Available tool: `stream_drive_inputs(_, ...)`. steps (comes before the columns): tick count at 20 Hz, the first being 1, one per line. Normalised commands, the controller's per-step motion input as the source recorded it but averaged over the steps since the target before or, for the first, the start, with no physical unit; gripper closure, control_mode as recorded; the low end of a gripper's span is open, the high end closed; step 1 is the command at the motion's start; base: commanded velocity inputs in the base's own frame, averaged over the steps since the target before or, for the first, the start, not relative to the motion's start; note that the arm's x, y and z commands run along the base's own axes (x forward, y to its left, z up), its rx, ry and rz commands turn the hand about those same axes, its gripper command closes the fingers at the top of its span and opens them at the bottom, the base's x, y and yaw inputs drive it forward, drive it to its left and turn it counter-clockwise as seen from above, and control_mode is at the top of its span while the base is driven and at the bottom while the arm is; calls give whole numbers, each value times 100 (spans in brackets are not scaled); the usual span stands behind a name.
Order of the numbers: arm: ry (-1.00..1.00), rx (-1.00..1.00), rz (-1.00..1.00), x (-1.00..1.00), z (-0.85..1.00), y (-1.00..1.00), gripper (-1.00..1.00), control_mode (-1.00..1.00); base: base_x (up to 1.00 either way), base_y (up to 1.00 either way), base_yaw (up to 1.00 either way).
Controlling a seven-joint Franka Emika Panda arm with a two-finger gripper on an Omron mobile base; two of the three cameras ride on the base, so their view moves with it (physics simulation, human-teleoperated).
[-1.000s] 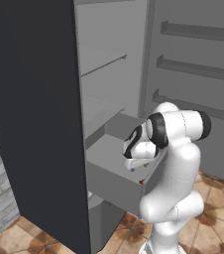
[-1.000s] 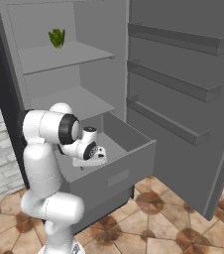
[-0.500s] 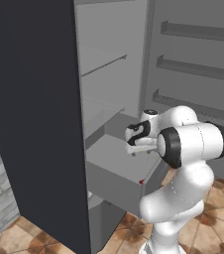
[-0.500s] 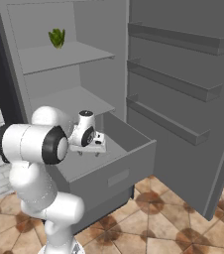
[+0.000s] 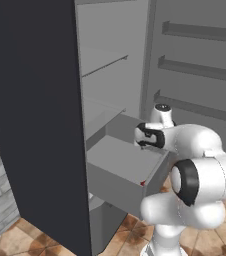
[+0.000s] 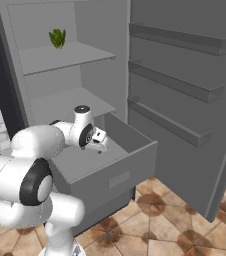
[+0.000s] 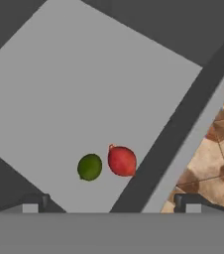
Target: Place the onion and lime inside the fridge drawer. Close the drawer after placing the vegetables.
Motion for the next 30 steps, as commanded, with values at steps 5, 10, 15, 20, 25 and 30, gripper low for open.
stream_drive_inputs(5, -9, 1, -27, -51, 44, -47, -100, -100, 0, 0, 0)
stream_drive_inputs(10, -9, 2, -21, -52, 22, -72, -100, -100, 0, 0, 0)
stream_drive_inputs(15, -6, 11, -17, -65, 4, -90, -100, -100, 0, 0, 0)
stream_drive_inputs(20, -8, 17, -9, -47, -25, -63, -100, -100, 0, 0, 0)
stream_drive_inputs(25, -8, 26, -5, -6, -59, -6, -100, -100, 0, 0, 0)
stream_drive_inputs(30, -2, 23, -1, 1, -51, 2, -100, -100, 0, 0, 0)
